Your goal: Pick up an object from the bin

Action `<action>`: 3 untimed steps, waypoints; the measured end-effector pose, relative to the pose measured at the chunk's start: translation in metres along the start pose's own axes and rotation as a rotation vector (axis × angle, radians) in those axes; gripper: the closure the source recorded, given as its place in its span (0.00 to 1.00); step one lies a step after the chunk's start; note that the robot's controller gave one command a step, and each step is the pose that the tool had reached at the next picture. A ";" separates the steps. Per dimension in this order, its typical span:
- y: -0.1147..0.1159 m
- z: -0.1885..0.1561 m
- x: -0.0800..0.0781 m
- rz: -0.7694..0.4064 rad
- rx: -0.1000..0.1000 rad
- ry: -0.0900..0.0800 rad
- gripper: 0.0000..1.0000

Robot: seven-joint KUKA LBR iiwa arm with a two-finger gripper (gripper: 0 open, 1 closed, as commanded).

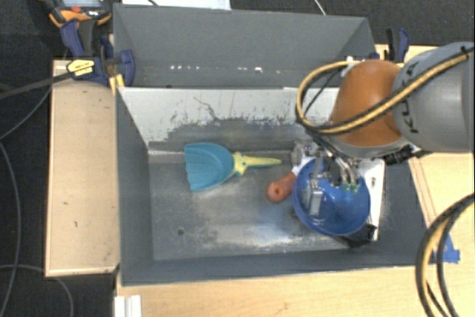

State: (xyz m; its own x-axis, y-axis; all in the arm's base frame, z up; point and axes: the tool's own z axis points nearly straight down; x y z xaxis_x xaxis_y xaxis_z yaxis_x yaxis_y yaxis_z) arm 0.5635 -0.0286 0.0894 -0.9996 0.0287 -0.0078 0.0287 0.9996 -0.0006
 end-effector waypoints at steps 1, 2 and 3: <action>0.000 0.009 -0.026 -0.254 -0.006 -0.019 0.00; 0.032 0.011 -0.015 -0.084 -0.002 -0.019 0.00; 0.065 0.014 -0.017 -0.375 -0.007 -0.034 1.00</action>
Offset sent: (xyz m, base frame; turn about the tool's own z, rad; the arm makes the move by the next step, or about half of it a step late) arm 0.0090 0.0291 -0.0194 -0.0801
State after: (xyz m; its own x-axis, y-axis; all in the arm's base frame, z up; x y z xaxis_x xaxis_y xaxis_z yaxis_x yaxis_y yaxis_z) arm 0.5822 0.0358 0.0752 -0.9399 -0.3389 -0.0416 -0.3390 0.9408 -0.0024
